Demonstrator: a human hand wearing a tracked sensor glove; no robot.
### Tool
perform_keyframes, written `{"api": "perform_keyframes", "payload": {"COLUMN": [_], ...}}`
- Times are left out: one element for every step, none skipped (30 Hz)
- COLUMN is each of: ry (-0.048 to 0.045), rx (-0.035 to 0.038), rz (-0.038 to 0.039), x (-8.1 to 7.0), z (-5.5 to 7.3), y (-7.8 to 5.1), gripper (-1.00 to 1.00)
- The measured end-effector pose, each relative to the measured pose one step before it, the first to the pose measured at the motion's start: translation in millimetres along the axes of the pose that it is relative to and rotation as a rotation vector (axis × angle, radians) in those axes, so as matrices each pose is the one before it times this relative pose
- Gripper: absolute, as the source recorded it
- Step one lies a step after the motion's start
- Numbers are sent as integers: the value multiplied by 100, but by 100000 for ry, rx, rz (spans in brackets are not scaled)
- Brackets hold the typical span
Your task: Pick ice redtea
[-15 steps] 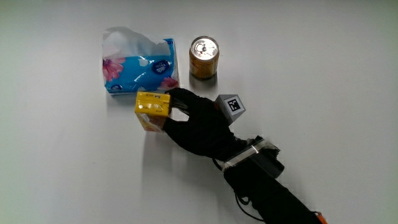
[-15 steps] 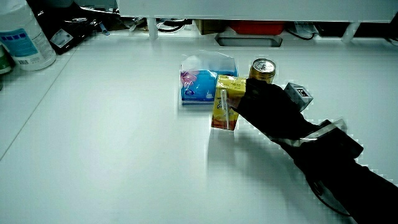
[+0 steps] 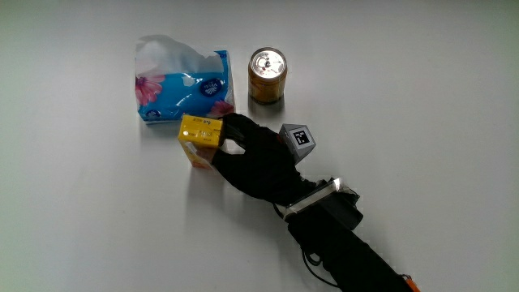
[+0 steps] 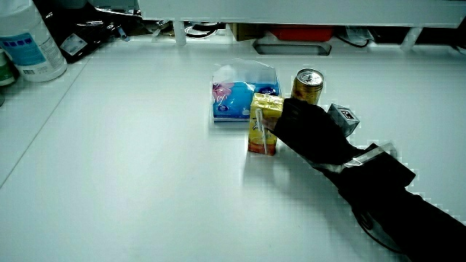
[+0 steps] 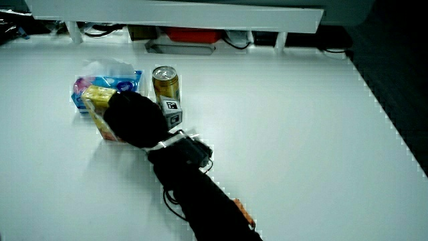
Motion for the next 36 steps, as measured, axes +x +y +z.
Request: {"api": "perform_keyframes", "payload": {"ry": [309,-205,-678,-165,495,-137,9,1222,-1632,-688,92,874,-1129,1142,-306,-1781,232,399,-232,-59,-239,384,-831,669,647,-1104,-1756,-433,-5945,-2953,-2771,-4207,-3774,322,-5155,-1610], "rx": [259,227,1,-686,69,297,-135,-94,739,-58,163,-122,-274,-133,-740,-102,-1111,-104,174,-47,-723,-622,-795,-64,-1200,66,-283,-1300,-720,-1342,-1014,-660,301,-2027,598,-2162], "rz": [-286,290,-58,-360,60,-605,19,50,246,-373,4,-535,-466,123,-802,-986,260,-317,-137,-1477,1431,412,-1137,-399,1460,-14,-1121,1203,-3424,-3917,792,-782,-6992,351,-4933,2282], "x": [-59,76,14,58,-40,-47,111,-138,211,7,95,-180,-25,-83,37,180,-154,2,-208,-99,-226,-107,-239,-590,-227,-672,-508,-469,-315,-503,-265,-252,-361,-373,-70,-7], "z": [26,55,2,-20,-41,24,83,-91,89,14,44,-102,-14,-105,3,82,-73,35,2,82,57,152,169,21,237,99,208,218,388,187,303,350,250,169,405,286], "y": [-34,11,-10,-11,-7,-28,-7,-15,52,-3,1,-74,-5,-19,16,17,-40,-103,-169,-135,-110,-69,-167,-382,-262,-387,-415,-329,-358,-558,-466,-410,-710,-610,-646,-409], "gripper": [0,0,0,0,0,4,9,13,17,22,26,30,35,39,43,48,52,57,61,65,70,74,78,83,87,91,96,100,100,100,100,100,100,100,100,100]}}
